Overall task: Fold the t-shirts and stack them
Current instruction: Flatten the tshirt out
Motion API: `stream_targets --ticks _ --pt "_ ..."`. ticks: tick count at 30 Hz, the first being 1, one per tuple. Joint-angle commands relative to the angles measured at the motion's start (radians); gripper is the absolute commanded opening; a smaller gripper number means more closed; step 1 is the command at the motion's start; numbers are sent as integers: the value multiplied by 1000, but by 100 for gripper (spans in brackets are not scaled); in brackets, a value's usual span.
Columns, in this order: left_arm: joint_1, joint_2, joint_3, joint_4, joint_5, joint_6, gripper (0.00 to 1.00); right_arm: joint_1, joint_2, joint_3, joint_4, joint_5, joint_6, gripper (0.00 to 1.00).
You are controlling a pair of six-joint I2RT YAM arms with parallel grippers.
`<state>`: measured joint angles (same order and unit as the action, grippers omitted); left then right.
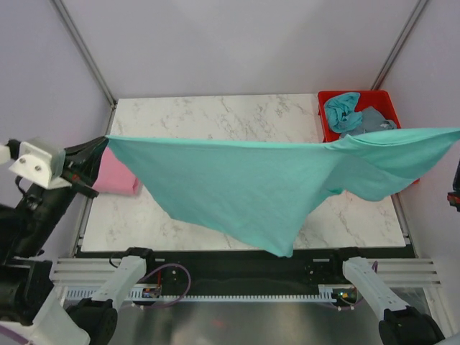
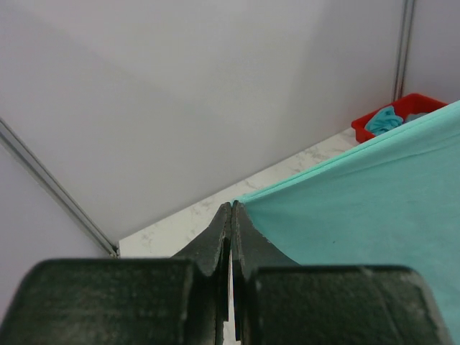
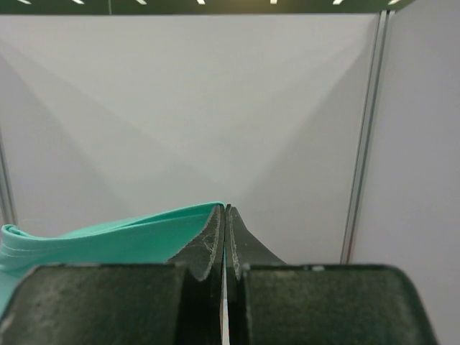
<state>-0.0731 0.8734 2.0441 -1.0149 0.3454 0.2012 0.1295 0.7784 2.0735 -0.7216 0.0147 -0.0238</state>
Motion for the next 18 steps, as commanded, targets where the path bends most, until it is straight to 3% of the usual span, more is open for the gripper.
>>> stream_targets --ticks 1,5,9,18 --pt "22 -36 28 32 14 -16 2 -2 -2 83 -73 1 -16 0" --pt "29 -42 15 -43 10 20 2 -2 4 88 -113 16 -39 0" --pt "29 -8 -73 -157 -9 82 2 -4 -19 -105 -111 42 -94 0" --pt "29 35 -570 -32 0 214 2 -2 76 -553 126 2 -134 0"
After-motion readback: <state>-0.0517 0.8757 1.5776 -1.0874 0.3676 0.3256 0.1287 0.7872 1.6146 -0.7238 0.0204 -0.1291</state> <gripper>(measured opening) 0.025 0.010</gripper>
